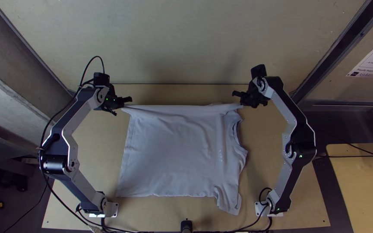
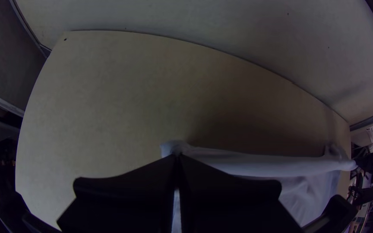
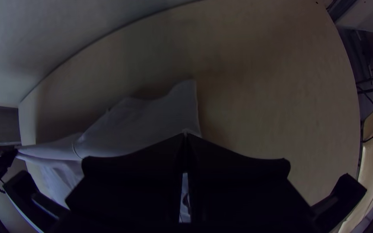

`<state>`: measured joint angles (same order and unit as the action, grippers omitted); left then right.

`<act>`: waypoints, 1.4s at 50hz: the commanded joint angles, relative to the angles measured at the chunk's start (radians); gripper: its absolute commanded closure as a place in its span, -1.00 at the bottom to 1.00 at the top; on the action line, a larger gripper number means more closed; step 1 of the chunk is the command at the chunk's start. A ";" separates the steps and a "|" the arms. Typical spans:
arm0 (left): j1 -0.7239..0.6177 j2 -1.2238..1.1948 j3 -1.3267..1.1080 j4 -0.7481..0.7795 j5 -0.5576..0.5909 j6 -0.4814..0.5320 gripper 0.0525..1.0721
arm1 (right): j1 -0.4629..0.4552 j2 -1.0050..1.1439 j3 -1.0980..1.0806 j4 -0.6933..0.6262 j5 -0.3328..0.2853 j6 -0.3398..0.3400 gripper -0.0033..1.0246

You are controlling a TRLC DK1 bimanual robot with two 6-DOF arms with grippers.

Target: Fold the t-shirt

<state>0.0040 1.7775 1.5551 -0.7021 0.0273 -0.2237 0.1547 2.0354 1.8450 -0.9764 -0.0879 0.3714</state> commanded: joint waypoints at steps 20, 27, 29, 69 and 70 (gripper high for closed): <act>-0.019 -0.156 -0.233 0.053 0.003 0.015 0.95 | 0.045 -0.299 -0.377 0.036 0.028 -0.022 0.95; -0.035 -0.179 -0.294 0.076 0.003 0.015 0.95 | 0.057 -0.360 -0.503 0.085 0.033 -0.022 0.95; -0.039 -0.187 -0.314 0.087 0.003 0.015 0.95 | 0.062 -0.369 -0.535 0.099 0.033 -0.022 0.95; -0.038 -0.151 -0.431 0.171 0.002 0.034 -0.20 | 0.032 -0.310 -0.681 0.194 0.054 -0.022 0.13; -0.038 -0.161 -0.429 0.171 0.002 0.034 -0.28 | 0.029 -0.327 -0.682 0.189 0.054 -0.022 0.04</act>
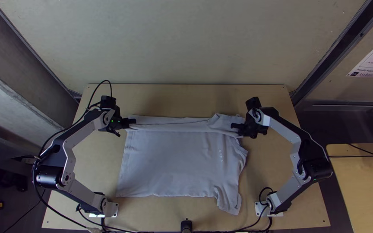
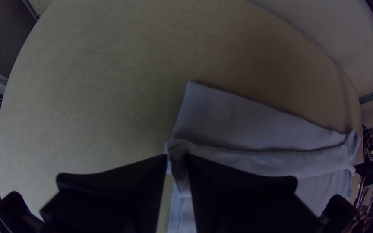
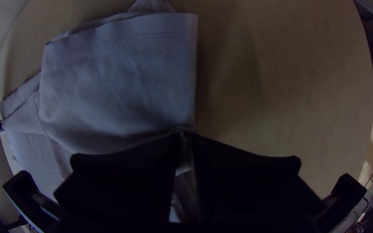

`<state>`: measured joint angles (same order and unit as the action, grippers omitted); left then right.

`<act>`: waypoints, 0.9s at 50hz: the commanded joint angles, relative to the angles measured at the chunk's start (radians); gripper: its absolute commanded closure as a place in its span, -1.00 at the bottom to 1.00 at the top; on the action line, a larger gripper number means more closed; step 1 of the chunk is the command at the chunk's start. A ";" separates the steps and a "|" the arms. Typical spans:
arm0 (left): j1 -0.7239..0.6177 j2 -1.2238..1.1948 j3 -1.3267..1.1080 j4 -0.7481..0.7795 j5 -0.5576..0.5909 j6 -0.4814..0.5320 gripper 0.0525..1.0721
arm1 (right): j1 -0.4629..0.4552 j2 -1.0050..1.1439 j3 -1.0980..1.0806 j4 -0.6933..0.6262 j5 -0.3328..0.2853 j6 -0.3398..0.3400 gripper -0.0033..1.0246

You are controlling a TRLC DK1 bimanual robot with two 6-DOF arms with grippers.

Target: Fold the t-shirt

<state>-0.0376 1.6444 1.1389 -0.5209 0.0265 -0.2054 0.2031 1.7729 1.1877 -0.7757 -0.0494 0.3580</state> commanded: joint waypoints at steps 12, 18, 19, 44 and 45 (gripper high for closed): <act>0.036 -0.129 0.039 -0.082 0.112 0.035 -0.90 | -0.048 -0.263 -0.011 -0.086 0.014 0.009 -0.93; 0.050 -0.195 0.041 -0.085 0.145 0.043 -0.90 | -0.048 -0.329 0.027 -0.180 0.014 0.012 -0.93; 0.050 -0.204 0.041 -0.088 0.147 0.047 -0.90 | -0.048 -0.340 0.035 -0.195 0.014 0.012 -0.93; -0.001 -0.466 -0.051 -0.412 0.151 0.232 -0.90 | -0.010 -0.581 0.092 -0.530 0.013 0.065 -0.92; -0.005 -0.474 -0.059 -0.429 0.147 0.239 -0.90 | -0.007 -0.584 0.089 -0.547 0.011 0.075 -0.92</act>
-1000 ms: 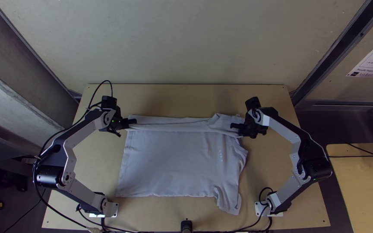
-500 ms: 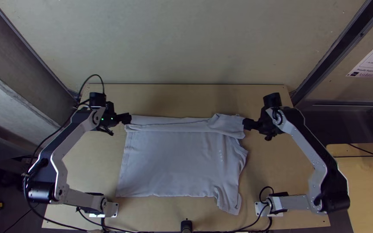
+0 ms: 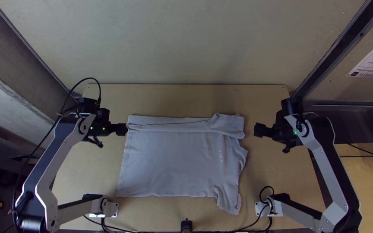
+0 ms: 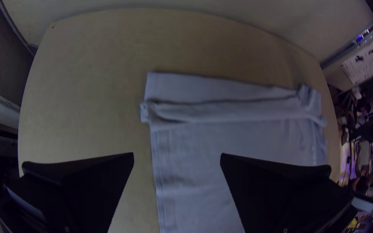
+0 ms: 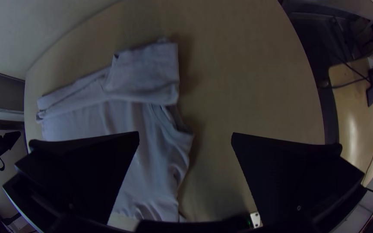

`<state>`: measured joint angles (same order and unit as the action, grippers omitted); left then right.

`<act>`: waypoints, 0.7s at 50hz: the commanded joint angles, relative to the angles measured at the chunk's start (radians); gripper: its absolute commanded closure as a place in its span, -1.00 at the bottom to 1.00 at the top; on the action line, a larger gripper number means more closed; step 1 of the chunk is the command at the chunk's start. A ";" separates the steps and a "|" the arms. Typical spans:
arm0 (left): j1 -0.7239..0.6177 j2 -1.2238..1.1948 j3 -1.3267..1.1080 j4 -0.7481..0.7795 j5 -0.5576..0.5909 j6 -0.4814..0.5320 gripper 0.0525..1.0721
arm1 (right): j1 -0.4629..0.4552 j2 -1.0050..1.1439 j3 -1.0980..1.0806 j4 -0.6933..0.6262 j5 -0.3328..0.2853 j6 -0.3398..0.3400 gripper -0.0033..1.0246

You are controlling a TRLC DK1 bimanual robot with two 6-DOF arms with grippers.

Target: Fold the t-shirt

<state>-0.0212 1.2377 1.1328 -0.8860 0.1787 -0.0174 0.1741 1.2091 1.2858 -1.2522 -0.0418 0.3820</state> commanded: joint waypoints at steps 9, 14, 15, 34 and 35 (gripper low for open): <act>-0.069 -0.141 -0.145 -0.206 -0.044 0.119 -0.90 | 0.087 -0.029 -0.039 -0.127 0.003 0.058 -0.92; -0.115 -0.184 -0.206 -0.275 -0.096 0.165 -0.90 | 0.114 -0.036 -0.051 -0.131 0.002 0.049 -0.92; -0.129 -0.190 -0.217 -0.294 -0.105 0.171 -0.90 | 0.125 -0.034 -0.051 -0.135 0.002 0.043 -0.92; -0.290 -0.261 -0.358 -0.456 -0.199 0.191 -0.90 | 0.173 -0.034 -0.111 -0.150 -0.001 0.009 -0.93; -0.302 -0.261 -0.366 -0.458 -0.206 0.185 -0.90 | 0.173 -0.034 -0.112 -0.150 -0.001 0.009 -0.93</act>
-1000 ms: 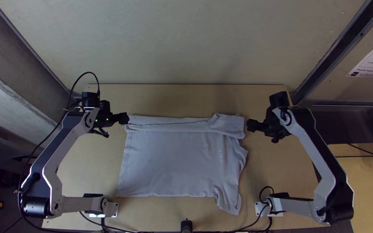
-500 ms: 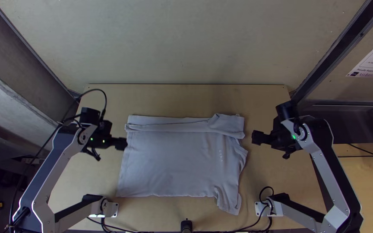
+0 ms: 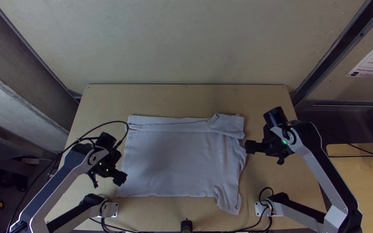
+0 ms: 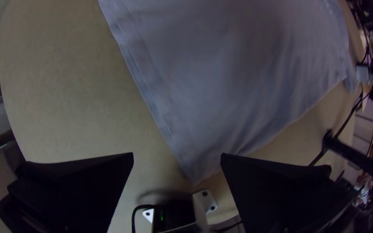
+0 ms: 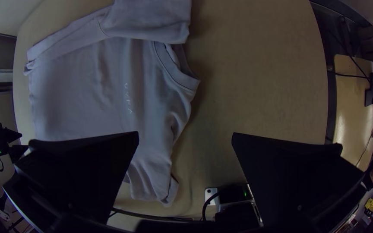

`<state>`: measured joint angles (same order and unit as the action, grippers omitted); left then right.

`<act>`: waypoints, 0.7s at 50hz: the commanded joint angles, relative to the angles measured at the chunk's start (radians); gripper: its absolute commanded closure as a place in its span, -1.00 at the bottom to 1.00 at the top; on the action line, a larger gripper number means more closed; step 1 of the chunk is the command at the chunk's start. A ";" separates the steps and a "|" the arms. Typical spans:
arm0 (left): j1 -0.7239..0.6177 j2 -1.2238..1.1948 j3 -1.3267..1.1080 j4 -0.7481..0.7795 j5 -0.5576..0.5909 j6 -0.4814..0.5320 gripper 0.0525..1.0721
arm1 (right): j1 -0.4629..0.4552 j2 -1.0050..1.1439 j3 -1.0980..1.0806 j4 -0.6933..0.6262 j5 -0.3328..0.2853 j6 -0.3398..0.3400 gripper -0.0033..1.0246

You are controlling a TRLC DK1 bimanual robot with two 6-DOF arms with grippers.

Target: Fold the t-shirt

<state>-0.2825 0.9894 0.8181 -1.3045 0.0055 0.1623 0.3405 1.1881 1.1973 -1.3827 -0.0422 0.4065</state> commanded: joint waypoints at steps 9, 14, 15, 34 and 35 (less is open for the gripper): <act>-0.081 0.020 -0.074 -0.047 -0.050 -0.026 -0.90 | 0.017 -0.019 -0.058 -0.021 -0.008 -0.025 -0.93; -0.103 0.061 -0.080 -0.061 -0.050 -0.032 -0.90 | 0.034 -0.025 -0.087 -0.019 -0.008 -0.035 -0.93; -0.109 0.066 -0.080 -0.061 -0.050 -0.033 -0.90 | 0.037 -0.027 -0.091 -0.019 -0.008 -0.040 -0.93; -0.205 0.244 -0.080 -0.064 -0.076 -0.075 -0.89 | 0.031 -0.008 -0.134 -0.019 -0.008 -0.071 -0.93; -0.213 0.255 -0.080 -0.064 -0.078 -0.076 -0.89 | 0.028 -0.007 -0.136 -0.019 -0.008 -0.074 -0.93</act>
<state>-0.4664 1.1988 0.7620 -1.3453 -0.0650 0.1047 0.3721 1.1751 1.0901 -1.3838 -0.0456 0.3573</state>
